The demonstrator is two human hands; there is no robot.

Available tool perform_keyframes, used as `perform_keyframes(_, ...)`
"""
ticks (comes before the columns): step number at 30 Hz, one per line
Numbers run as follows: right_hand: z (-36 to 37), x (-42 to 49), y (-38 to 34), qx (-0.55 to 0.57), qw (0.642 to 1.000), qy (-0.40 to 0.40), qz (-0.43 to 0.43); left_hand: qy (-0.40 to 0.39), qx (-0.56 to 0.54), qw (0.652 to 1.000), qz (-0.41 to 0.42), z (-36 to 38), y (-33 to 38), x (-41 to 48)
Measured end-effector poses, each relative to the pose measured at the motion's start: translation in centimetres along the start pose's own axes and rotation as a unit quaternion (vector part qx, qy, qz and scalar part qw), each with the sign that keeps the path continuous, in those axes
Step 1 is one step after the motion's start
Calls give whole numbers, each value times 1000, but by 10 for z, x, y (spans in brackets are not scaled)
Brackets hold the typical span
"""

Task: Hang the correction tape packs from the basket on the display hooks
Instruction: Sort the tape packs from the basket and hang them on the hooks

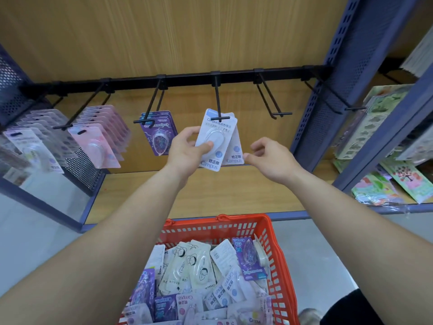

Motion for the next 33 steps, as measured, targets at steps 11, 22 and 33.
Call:
perform_keyframes(11,5,-5,2,-19,998,-57,-21,39,-10,999,12,6,-15,-4)
perform_keyframes(22,25,-20,-7,-83,991,-104,-23,68,200,977,-25,-27,-28,-3)
perform_keyframes(33,153,-107,4,-129,957,-260,-16,-90,431,883,-162,-149,-158,-142)
Point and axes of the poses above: each hand's wrist, its own x-axis towards the middle knuckle, its own z-axis out of the palm, y = z × x, the point moved 1 cm from there along x, towards the middle knuckle, and after that the axes turned 1 degree about y, right-handed, at the moved point
